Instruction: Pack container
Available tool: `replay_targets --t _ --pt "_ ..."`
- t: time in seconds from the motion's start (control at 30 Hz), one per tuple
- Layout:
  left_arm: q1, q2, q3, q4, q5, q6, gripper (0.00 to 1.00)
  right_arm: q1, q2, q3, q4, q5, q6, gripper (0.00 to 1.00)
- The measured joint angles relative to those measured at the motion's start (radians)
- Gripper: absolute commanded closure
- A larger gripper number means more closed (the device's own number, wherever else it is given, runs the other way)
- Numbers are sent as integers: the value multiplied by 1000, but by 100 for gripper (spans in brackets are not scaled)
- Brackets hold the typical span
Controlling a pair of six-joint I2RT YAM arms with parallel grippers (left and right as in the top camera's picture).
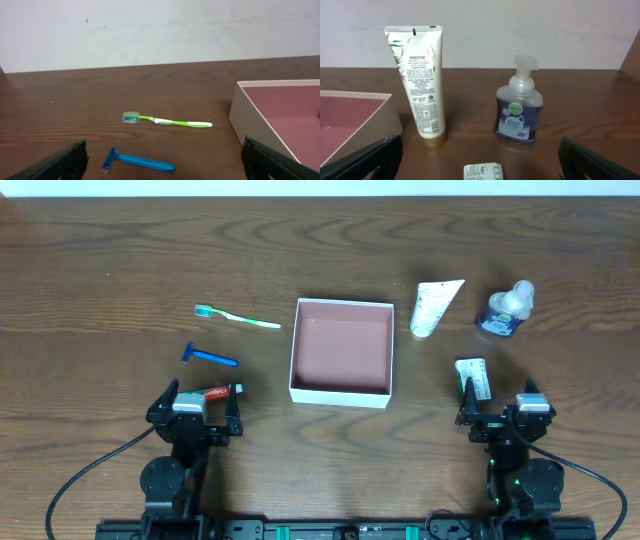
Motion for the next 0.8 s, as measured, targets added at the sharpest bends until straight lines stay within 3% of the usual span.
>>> replay_targets --t 0.8 --pt "0 15 0 0 0 0 2 0 5 0 0 0 0 1"
